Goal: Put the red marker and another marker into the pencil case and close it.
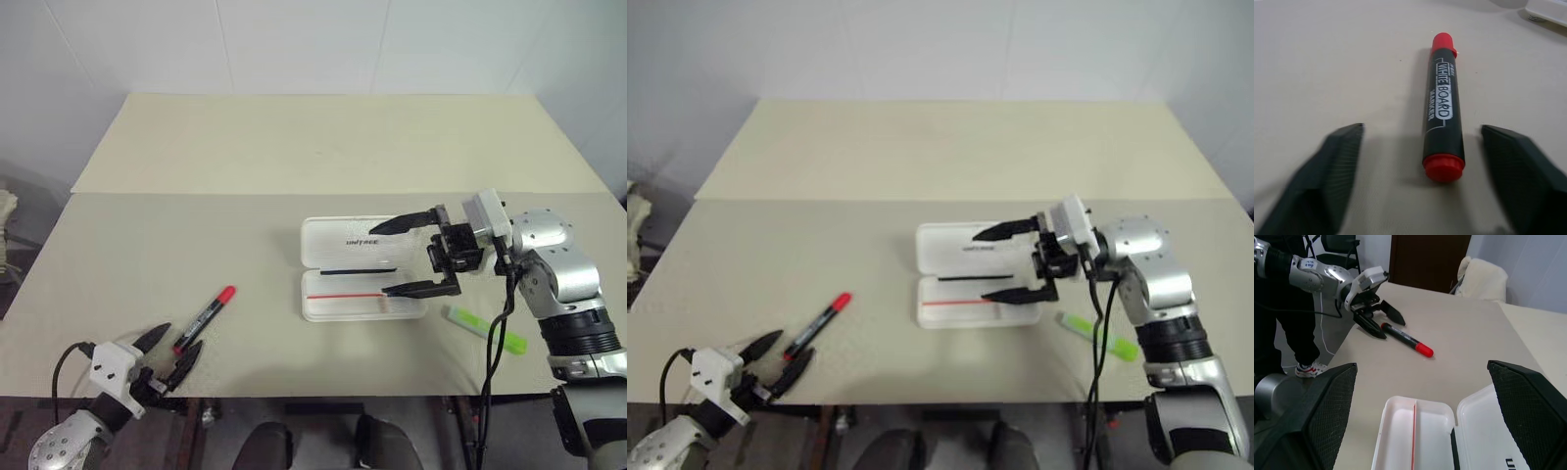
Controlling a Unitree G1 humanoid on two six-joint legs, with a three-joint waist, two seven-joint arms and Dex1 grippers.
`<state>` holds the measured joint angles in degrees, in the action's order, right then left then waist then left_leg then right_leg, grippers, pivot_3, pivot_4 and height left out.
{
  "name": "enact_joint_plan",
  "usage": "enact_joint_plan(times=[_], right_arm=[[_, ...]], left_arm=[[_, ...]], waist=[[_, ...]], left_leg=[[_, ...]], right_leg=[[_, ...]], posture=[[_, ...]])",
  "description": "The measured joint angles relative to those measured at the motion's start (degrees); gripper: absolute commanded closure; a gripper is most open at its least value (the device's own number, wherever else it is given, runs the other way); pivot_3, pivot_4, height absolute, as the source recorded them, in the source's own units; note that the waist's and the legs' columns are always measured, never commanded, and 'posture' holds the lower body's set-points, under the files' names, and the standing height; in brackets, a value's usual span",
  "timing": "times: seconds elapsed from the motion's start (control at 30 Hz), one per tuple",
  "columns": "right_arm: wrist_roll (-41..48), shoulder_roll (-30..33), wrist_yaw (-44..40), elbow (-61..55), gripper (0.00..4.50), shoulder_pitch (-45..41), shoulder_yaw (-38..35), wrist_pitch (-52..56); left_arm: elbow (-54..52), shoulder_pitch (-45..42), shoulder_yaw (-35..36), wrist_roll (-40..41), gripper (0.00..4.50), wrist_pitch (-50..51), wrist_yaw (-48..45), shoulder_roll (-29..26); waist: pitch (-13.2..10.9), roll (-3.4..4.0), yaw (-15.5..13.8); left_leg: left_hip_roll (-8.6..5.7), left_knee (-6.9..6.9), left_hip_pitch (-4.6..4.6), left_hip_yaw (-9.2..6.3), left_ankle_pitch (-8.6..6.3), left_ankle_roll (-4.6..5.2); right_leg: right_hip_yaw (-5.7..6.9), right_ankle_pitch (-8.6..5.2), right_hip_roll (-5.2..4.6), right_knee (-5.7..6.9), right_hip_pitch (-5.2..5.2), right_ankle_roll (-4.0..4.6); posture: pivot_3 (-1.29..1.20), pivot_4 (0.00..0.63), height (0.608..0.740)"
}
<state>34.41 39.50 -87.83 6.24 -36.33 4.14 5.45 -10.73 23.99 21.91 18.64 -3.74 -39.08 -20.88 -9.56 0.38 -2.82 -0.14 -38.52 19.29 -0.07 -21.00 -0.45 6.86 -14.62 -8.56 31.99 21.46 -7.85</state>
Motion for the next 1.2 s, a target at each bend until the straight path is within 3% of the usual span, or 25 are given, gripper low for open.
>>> enact_joint_plan(times=[0.23,0.4,0.57,0.83,0.93,1.2], right_arm=[[0.1,0.0,0.2,-1.6,0.0,1.0,-0.1,1.0],[0.0,-0.1,0.3,-1.7,0.0,1.4,-0.1,1.0],[-0.2,-0.3,0.5,-1.4,0.0,1.4,-0.1,0.9],[-1.1,-0.4,1.0,-0.2,0.0,1.9,-1.9,0.6],[-1.2,-0.2,2.0,-0.5,0.0,3.1,-3.6,0.6],[-0.8,3.3,5.4,-6.8,0.0,11.2,-10.0,2.1]], left_arm=[[-2.0,0.0,-0.9,-0.1,3.85,2.7,1.3,-0.7],[-6.1,0.5,-3.0,0.6,3.86,5.1,2.5,0.0],[-12.1,1.9,-2.5,6.1,3.86,5.1,-0.1,-1.0],[-16.1,0.3,-1.4,11.9,3.86,7.5,-7.8,-10.6],[-15.1,-4.3,-2.6,11.8,3.86,7.9,-10.9,-14.0],[-4.8,-19.2,-13.8,4.9,3.86,6.6,-14.8,-15.4]], waist=[[0.0,0.07,-0.2],[0.0,-0.07,0.1],[0.0,-0.2,1.5],[0.0,-0.2,1.5],[0.0,-0.19,1.3],[0.0,-0.19,1.3]], left_leg=[[-0.03,0.01,0.02,0.01,0.0,0.0],[0.02,0.05,0.05,0.01,-0.07,0.01],[0.1,0.19,0.02,0.0,-0.16,-0.02],[0.08,0.18,0.03,0.11,-0.18,-0.01],[0.06,0.14,0.03,0.11,-0.18,-0.01],[0.1,0.23,-0.04,0.3,-0.17,0.0]], right_leg=[[-0.01,0.0,0.0,-0.02,0.0,0.0],[0.01,0.0,0.02,-0.04,0.06,0.0],[0.08,-0.01,0.07,-0.08,0.1,0.01],[0.15,-0.02,0.09,-0.13,0.09,0.03],[0.15,-0.02,0.1,-0.12,0.07,0.03],[0.28,-0.01,0.12,-0.08,0.1,0.02]], posture=[[0.0,0.15,0.74],[0.0,0.15,0.74],[0.0,0.15,0.74],[0.0,0.15,0.74],[0.0,0.15,0.74],[0.0,0.15,0.74]])
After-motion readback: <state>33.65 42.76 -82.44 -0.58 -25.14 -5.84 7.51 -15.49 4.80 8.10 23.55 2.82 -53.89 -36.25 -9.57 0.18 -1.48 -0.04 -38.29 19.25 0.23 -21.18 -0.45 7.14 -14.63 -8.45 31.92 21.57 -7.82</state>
